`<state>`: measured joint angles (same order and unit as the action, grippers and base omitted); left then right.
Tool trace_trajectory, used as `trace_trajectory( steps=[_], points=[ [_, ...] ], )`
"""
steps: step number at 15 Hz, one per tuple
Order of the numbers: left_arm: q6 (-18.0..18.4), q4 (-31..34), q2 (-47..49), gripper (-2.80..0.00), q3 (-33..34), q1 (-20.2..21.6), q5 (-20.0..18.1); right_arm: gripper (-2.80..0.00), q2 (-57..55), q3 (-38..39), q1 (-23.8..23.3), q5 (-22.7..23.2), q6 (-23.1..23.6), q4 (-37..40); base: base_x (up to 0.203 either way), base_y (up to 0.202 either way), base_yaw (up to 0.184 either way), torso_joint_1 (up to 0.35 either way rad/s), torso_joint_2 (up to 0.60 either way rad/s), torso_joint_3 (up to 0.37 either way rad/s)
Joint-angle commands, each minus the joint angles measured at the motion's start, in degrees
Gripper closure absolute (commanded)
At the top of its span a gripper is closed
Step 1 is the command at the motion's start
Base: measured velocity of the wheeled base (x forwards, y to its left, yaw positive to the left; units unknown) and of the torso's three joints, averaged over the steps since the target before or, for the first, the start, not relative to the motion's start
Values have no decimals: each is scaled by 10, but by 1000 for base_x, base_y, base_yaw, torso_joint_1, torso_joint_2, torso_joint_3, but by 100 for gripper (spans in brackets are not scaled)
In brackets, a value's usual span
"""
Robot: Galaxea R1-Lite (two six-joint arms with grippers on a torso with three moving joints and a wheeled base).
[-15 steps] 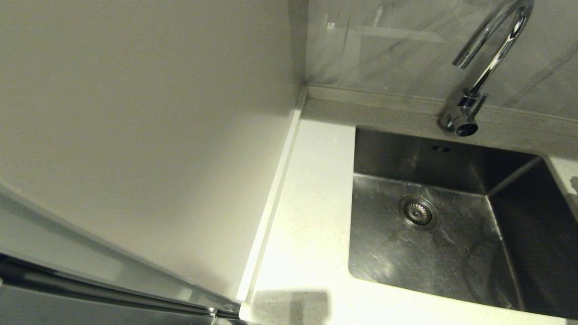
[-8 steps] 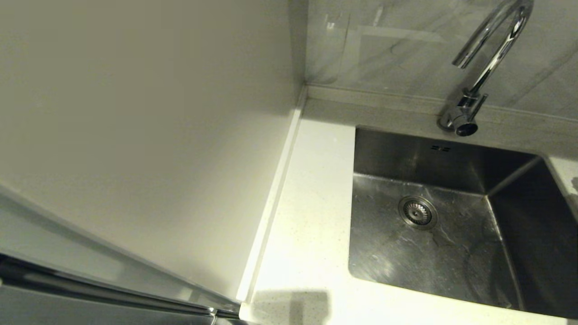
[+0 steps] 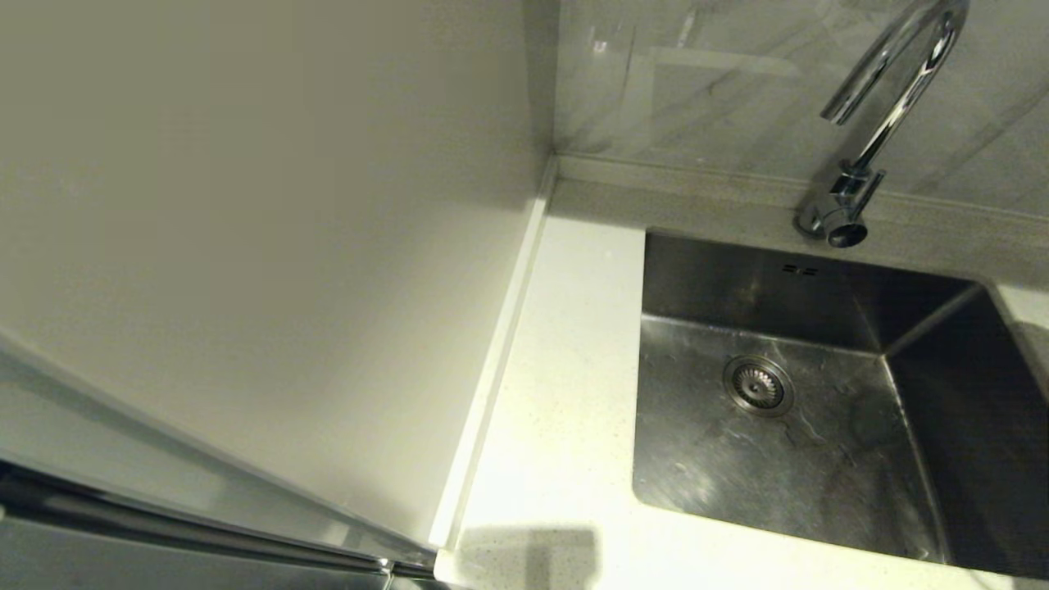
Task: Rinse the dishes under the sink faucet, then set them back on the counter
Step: Put a bowl into the sink
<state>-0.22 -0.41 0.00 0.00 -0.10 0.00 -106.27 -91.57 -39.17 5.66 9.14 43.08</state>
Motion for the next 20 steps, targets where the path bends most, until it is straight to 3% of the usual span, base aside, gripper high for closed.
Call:
trace_trajectory(
  steps=[1, 7, 11, 16, 20],
  points=[
    [0, 1, 0, 0, 2, 0, 0, 0, 71, 48, 43, 11, 2, 2, 0, 0, 0, 0, 0, 0],
    [0, 0, 0, 0, 2, 0, 0, 0, 172, 195, 212, 20, 0, 2, 0, 0, 0, 0, 0, 0],
    [0, 0, 0, 0, 2, 0, 0, 0, 163, 214, 323, -8, -1, -5, 0, 0, 0, 0, 0, 0],
    [0, 0, 0, 0, 2, 0, 0, 0, 60, 215, 427, -132, -21, -146, 0, 0, 0, 0, 0, 0],
    [0, 1, 0, 0, 2, 0, 0, 0, -27, 213, 447, -218, -79, -218, 0, 0, 0, 0, 0, 0]
  ],
)
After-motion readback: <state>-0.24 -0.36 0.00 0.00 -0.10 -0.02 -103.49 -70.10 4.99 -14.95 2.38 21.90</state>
